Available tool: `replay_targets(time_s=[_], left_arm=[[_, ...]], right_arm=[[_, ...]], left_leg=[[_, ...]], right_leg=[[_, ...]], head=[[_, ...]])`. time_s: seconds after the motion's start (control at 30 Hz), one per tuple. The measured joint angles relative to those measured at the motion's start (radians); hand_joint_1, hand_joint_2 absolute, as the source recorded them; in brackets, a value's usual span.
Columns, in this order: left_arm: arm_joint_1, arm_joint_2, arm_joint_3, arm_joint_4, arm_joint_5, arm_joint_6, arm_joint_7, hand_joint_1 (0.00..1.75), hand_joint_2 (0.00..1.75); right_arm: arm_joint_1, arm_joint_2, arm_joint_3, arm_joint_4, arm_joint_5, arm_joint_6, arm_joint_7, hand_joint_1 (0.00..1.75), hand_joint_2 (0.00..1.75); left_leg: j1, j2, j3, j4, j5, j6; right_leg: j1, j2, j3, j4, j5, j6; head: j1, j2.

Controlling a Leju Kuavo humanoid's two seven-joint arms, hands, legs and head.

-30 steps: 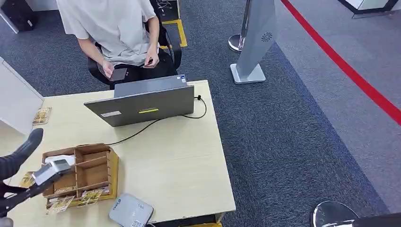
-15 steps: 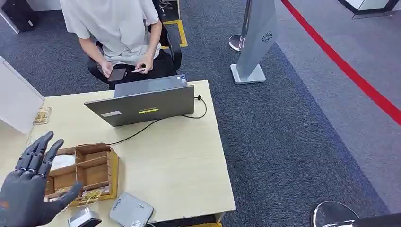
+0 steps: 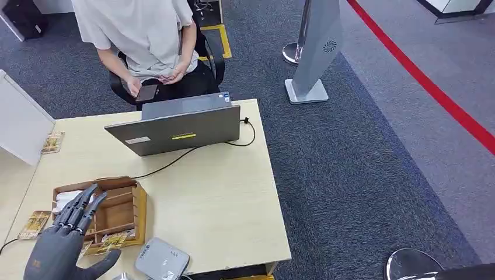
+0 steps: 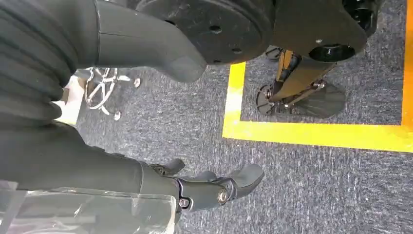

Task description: Pass the card to the sensor for recognition and then transmit it.

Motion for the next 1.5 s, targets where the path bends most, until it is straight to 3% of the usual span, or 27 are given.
replay_targets(time_s=[0.2,0.47,0.7,0.9,1.5], left_arm=[[0.006,0.024,-0.037,0.000,0.019,-0.025,0.028,0.00,1.75],[0.050,0.090,-0.079,-0.001,0.051,-0.029,0.119,0.00,1.75],[0.074,0.161,-0.120,-0.011,0.087,0.007,0.230,0.00,1.75],[0.095,0.201,-0.131,-0.025,0.107,0.042,0.279,0.00,1.75],[0.125,0.256,-0.139,-0.050,0.139,0.118,0.367,0.00,1.75]], right_arm=[[0.002,0.000,-0.030,-0.006,0.028,0.014,0.009,0.00,1.75],[0.009,0.000,-0.068,-0.015,0.059,0.030,0.023,0.00,1.75],[0.015,0.006,-0.113,-0.019,0.105,0.050,0.031,0.00,1.75],[0.021,0.013,-0.141,-0.024,0.123,0.057,0.040,0.00,1.75],[0.030,0.034,-0.217,-0.042,0.185,0.087,0.051,0.00,1.75]], left_leg=[[0.000,0.000,0.000,0.000,0.000,0.000],[0.000,0.000,0.000,0.000,0.000,0.000],[0.000,0.000,0.000,0.000,0.000,0.000],[0.000,0.000,0.000,0.000,0.000,0.000],[0.000,0.000,0.000,0.000,0.000,0.000]], right_leg=[[0.000,0.000,0.000,0.000,0.000,0.000],[0.000,0.000,0.000,0.000,0.000,0.000],[0.000,0.000,0.000,0.000,0.000,0.000],[0.000,-0.001,0.000,0.000,0.000,0.000],[0.000,-0.001,0.000,0.000,0.000,0.000]], head=[[0.001,0.000],[0.000,0.000],[0.001,0.000],[0.000,0.000],[0.001,0.000]])
